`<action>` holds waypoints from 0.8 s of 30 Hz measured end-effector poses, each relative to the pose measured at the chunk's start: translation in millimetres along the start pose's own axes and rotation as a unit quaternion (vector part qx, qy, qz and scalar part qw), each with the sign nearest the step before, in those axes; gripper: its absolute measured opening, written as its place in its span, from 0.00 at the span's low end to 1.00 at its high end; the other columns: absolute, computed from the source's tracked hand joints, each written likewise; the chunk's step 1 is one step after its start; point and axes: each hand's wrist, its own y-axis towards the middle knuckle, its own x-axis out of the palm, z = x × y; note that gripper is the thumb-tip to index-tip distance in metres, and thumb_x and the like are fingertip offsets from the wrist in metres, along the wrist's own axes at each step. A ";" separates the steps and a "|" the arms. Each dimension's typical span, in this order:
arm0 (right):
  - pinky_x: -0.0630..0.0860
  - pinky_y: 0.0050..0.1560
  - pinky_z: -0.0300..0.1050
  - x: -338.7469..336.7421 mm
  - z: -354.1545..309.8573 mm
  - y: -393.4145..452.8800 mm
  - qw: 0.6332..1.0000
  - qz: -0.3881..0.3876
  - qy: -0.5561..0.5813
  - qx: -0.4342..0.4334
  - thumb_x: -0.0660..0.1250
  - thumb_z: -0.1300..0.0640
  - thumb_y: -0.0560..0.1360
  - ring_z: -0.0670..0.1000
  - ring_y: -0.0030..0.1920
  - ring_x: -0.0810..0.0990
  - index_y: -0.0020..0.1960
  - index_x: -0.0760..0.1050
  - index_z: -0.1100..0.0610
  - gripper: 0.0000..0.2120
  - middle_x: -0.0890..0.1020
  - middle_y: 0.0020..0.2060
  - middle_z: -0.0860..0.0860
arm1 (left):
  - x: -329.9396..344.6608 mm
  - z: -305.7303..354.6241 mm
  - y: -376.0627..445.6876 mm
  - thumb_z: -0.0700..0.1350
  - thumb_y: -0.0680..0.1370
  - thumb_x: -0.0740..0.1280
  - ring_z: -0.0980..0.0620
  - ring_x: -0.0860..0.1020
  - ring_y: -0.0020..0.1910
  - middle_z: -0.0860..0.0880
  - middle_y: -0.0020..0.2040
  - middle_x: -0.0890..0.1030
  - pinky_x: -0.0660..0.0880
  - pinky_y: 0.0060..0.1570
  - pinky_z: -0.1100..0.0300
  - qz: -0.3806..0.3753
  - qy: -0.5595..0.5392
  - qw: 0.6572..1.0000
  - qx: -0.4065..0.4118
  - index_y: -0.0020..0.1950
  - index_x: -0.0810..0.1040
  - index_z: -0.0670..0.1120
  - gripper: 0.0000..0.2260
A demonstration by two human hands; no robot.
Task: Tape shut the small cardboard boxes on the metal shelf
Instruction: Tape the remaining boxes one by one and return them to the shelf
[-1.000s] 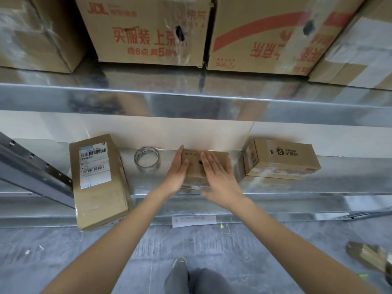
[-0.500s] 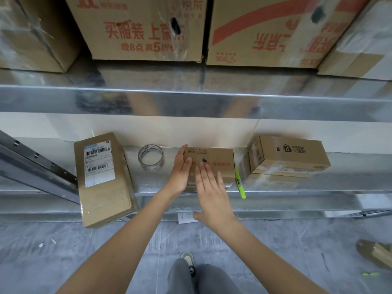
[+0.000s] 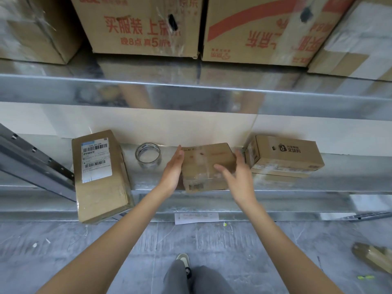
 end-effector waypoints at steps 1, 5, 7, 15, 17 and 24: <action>0.73 0.56 0.47 -0.3 -1.0 5.6 1.000 0.029 0.001 0.006 0.67 0.34 0.71 0.54 0.64 0.73 0.74 0.61 0.54 0.39 0.76 0.64 0.54 | -2.8 -0.9 -3.8 0.69 0.78 0.49 0.50 0.66 0.74 0.57 0.72 0.69 0.62 0.71 0.55 0.003 0.009 1.000 -0.005 0.76 0.61 0.60 0.28; 0.71 0.45 0.47 16.2 -7.1 25.6 0.996 -0.002 -0.025 0.090 0.61 0.34 0.75 0.59 0.54 0.78 0.63 0.67 0.59 0.31 0.79 0.52 0.55 | -5.4 -8.7 -4.1 0.78 0.69 0.48 0.48 0.65 0.74 0.53 0.74 0.68 0.60 0.73 0.51 -0.006 0.086 0.996 -0.027 0.78 0.58 0.56 0.43; 0.71 0.50 0.49 29.5 -9.9 26.6 0.991 -0.034 -0.060 0.119 0.59 0.37 0.77 0.60 0.57 0.76 0.61 0.67 0.61 0.28 0.78 0.55 0.58 | -2.0 -14.6 3.6 0.66 0.79 0.54 0.48 0.65 0.74 0.51 0.73 0.70 0.62 0.73 0.49 -0.002 0.050 0.998 -0.028 0.78 0.60 0.51 0.31; 0.39 0.76 0.56 63.9 -38.1 45.2 0.927 -0.161 -0.311 -0.134 0.42 0.42 0.83 0.48 0.78 0.42 0.79 0.44 0.52 0.29 0.45 0.79 0.47 | 10.5 -18.3 11.3 0.48 0.85 0.54 0.51 0.70 0.70 0.45 0.72 0.70 0.68 0.65 0.62 0.013 -0.075 0.997 -0.019 0.77 0.57 0.45 0.21; 0.37 0.76 0.57 72.4 -38.7 38.4 0.916 -0.183 -0.328 -0.139 0.41 0.41 0.82 0.47 0.78 0.40 0.79 0.42 0.54 0.30 0.45 0.79 0.47 | 9.8 -18.6 13.4 0.47 0.85 0.54 0.52 0.72 0.66 0.46 0.70 0.72 0.72 0.56 0.70 0.015 -0.079 0.997 -0.020 0.77 0.57 0.43 0.21; 0.38 0.77 0.55 46.6 -2.9 -58.1 0.904 -0.182 -0.302 -0.241 0.43 0.41 0.81 0.48 0.78 0.41 0.79 0.45 0.56 0.31 0.48 0.79 0.50 | 12.4 -23.7 14.5 0.48 0.85 0.55 0.54 0.72 0.64 0.47 0.68 0.73 0.70 0.51 0.75 0.044 -0.093 0.994 -0.026 0.73 0.63 0.47 0.17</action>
